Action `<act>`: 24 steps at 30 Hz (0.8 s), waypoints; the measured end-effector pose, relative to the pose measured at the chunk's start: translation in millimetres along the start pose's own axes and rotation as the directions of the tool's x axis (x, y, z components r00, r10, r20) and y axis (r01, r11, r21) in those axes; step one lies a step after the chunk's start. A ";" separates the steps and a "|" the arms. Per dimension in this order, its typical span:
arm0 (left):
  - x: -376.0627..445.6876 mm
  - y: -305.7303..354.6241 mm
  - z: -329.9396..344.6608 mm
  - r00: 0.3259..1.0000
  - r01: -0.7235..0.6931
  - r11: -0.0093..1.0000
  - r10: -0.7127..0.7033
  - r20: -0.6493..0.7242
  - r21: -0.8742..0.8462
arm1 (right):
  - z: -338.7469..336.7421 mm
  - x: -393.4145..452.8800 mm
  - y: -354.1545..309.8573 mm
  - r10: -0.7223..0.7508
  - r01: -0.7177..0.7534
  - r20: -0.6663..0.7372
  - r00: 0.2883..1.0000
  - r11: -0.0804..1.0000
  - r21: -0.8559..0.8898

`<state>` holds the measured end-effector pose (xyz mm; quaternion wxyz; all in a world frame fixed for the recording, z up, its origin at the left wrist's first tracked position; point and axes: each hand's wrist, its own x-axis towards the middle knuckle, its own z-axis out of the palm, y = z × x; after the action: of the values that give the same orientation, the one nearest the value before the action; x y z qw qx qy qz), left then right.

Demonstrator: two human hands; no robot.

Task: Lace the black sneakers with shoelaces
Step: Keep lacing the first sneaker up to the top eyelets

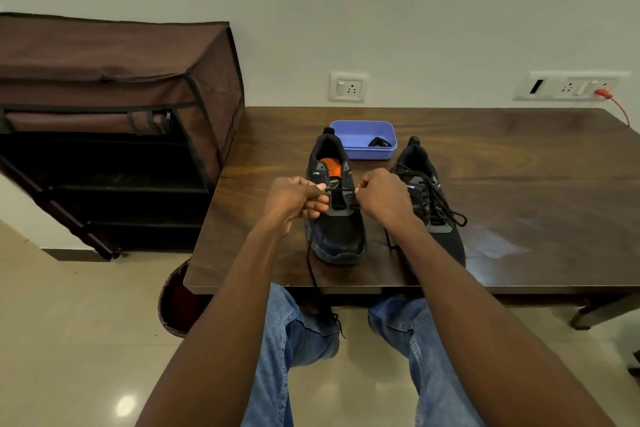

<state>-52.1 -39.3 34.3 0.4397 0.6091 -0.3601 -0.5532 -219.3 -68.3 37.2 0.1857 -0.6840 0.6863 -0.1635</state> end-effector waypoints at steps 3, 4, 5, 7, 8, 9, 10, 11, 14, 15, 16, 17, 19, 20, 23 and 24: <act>2.8 -1.0 1.8 0.997 -0.055 0.998 0.055 -0.050 0.013 | 0.0 -0.5 -0.2 -0.182 0.151 0.097 0.979 0.953 0.263; 3.2 -0.6 2.8 0.997 -0.062 0.998 0.062 -0.050 0.010 | 0.6 -1.1 -1.3 -0.237 0.177 0.139 0.962 0.922 0.345; 3.1 0.1 3.8 0.997 -0.064 0.998 0.064 -0.043 0.007 | 2.0 -1.4 -2.5 -0.271 0.191 0.158 0.949 0.898 0.397; 2.6 0.5 6.0 0.998 -0.057 0.998 0.057 -0.016 -0.008 | 6.1 0.1 -2.7 -0.272 0.186 0.143 0.952 0.880 0.437; 3.1 0.3 6.5 0.999 -0.052 0.998 0.052 -0.004 -0.018 | 8.2 2.0 -1.6 -0.256 0.173 0.127 0.958 0.873 0.457; 3.4 0.3 7.2 0.999 -0.050 0.998 0.051 0.004 -0.026 | 9.9 3.4 0.0 -0.242 0.161 0.110 0.964 0.862 0.481; 3.7 0.3 8.0 0.999 -0.049 0.998 0.049 0.006 -0.034 | 11.1 4.4 1.8 -0.236 0.158 0.095 0.967 0.848 0.505; 4.2 0.3 8.6 0.999 -0.047 0.998 0.047 0.005 -0.042 | 12.1 5.0 3.2 -0.241 0.162 0.084 0.967 0.834 0.528; 5.0 0.8 9.7 0.999 -0.041 0.998 0.041 -0.001 -0.046 | 16.0 5.7 3.6 -0.237 0.170 0.060 0.970 0.831 0.529; 6.2 0.2 9.4 0.999 -0.039 0.998 0.039 -0.018 -0.042 | 17.9 7.0 3.7 -0.217 0.163 0.050 0.975 0.847 0.506; 7.7 -0.6 9.3 0.998 -0.035 0.999 0.033 -0.047 -0.037 | 19.4 8.5 4.8 -0.192 0.150 0.042 0.981 0.870 0.469; 10.2 -2.0 8.5 0.996 -0.026 0.999 0.023 -0.089 -0.029 | 21.1 9.9 6.2 -0.173 0.141 0.039 0.984 0.898 0.416; 16.7 -6.9 6.3 0.986 0.010 1.000 -0.011 -0.169 -0.006 | 24.6 13.4 9.1 -0.153 0.138 0.027 0.988 0.944 0.301; 19.8 -10.0 5.5 0.981 0.034 0.999 -0.032 -0.192 0.008 | 26.8 16.0 10.3 -0.142 0.130 0.022 0.990 0.953 0.273; 27.3 -19.0 7.0 0.974 0.113 0.992 -0.098 -0.206 0.060 | 29.9 19.8 10.0 -0.126 0.115 0.026 0.992 0.962 0.248; 29.4 -21.3 8.2 0.973 0.136 0.988 -0.119 -0.197 0.074 | 30.0 20.1 9.0 -0.146 0.135 0.031 0.989 0.964 0.230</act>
<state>-57.4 -60.2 3.9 0.4088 0.7001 -0.2999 -0.5028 -212.7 -87.5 5.9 0.2670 -0.7088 0.6083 -0.2374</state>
